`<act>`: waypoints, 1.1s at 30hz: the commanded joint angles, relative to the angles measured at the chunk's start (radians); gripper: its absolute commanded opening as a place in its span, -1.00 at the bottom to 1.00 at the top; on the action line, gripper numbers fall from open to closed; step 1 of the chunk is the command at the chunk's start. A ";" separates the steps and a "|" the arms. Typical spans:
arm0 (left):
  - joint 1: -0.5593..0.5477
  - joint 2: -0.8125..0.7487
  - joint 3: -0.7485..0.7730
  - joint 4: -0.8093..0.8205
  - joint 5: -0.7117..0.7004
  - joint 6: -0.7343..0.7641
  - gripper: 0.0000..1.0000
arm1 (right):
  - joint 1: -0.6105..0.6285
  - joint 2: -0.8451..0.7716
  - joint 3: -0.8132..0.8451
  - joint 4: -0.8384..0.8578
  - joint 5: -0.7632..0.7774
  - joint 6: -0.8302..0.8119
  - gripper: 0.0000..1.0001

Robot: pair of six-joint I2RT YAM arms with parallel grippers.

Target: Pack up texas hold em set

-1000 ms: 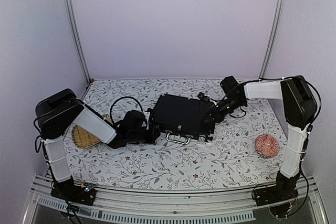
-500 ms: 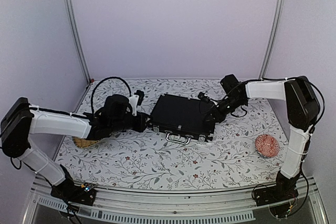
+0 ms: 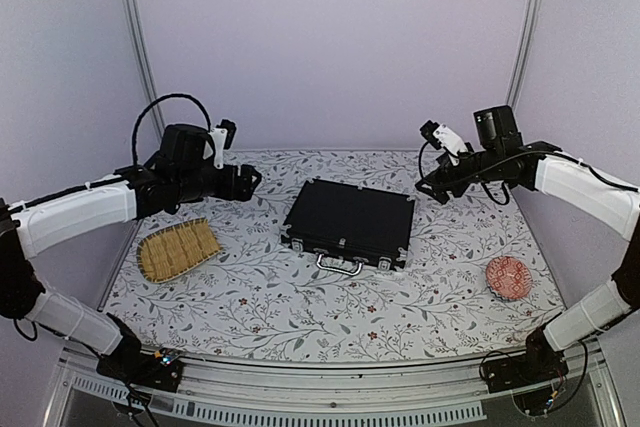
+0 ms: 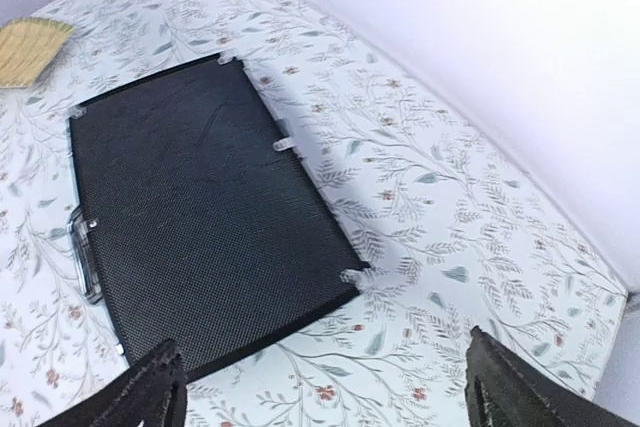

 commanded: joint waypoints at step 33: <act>0.108 -0.119 -0.076 0.019 -0.063 0.148 0.93 | -0.104 -0.273 -0.363 0.468 0.248 0.257 0.98</act>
